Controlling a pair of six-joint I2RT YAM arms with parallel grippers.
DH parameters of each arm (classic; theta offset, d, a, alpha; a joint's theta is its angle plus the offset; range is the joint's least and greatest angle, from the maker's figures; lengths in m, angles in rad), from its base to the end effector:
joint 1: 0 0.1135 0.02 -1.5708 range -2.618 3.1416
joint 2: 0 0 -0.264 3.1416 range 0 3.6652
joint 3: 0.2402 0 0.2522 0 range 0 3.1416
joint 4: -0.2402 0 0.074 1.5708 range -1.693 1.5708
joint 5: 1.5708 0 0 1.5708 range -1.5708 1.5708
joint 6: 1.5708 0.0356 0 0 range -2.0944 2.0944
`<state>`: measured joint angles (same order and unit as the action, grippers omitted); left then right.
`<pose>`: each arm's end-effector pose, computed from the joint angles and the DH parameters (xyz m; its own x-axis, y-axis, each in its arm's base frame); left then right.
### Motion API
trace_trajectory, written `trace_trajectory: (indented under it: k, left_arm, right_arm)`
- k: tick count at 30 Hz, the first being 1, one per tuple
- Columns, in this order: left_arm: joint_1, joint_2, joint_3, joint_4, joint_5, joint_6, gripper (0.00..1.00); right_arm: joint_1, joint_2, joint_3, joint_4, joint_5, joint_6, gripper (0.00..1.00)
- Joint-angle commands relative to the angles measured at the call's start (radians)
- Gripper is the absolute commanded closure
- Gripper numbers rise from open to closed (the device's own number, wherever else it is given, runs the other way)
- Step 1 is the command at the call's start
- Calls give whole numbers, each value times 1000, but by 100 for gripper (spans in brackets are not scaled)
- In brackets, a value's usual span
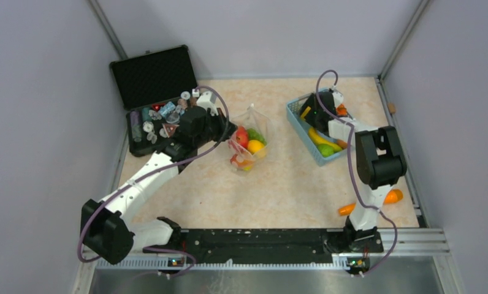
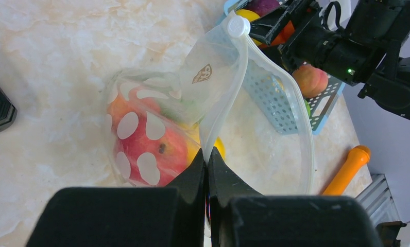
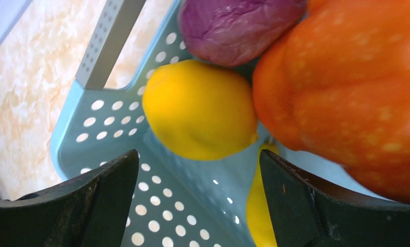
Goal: Place the food in the zip-top bag and seal the zipper
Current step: Pick up the fake fruit from the bin.
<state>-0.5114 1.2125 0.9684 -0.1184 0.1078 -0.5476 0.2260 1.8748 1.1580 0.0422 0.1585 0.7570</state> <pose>0.2440 -0.1413 0.3210 -0.5630 -0.2776 -0.7784 0.3293 0.7885 -0.5194 0.3992 0.0860 0.1815 -0.5119 0.5781 -0.6354 0.3445 0.8157 0.4647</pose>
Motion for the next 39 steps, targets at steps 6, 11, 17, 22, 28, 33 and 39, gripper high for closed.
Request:
trace_trajectory:
  k: [6, 11, 17, 22, 28, 33, 39]
  left_arm:
    - [5, -36, 3, 37, 9, -3, 100]
    - [4, -35, 5, 35, 10, -2, 100]
    - [4, -39, 12, 25, 15, -3, 100]
    - [4, -44, 12, 20, 12, -3, 100]
    - [4, -35, 10, 23, 18, -6, 100]
    - [5, -27, 10, 28, 23, -6, 100]
    - [5, -35, -1, 29, 23, -3, 100]
  right_arm:
    - [48, -30, -113, 220, 283, 92, 14]
    - [56, 52, -43, 229, 313, 79, 11]
    - [57, 138, -14, 274, 332, 98, 12]
    - [57, 118, -111, 431, 324, 93, 37]
    - [57, 56, -106, 399, 250, 14, 59]
    - [57, -49, -137, 371, 197, -31, 66]
    - [54, -188, -188, 329, 167, -107, 65]
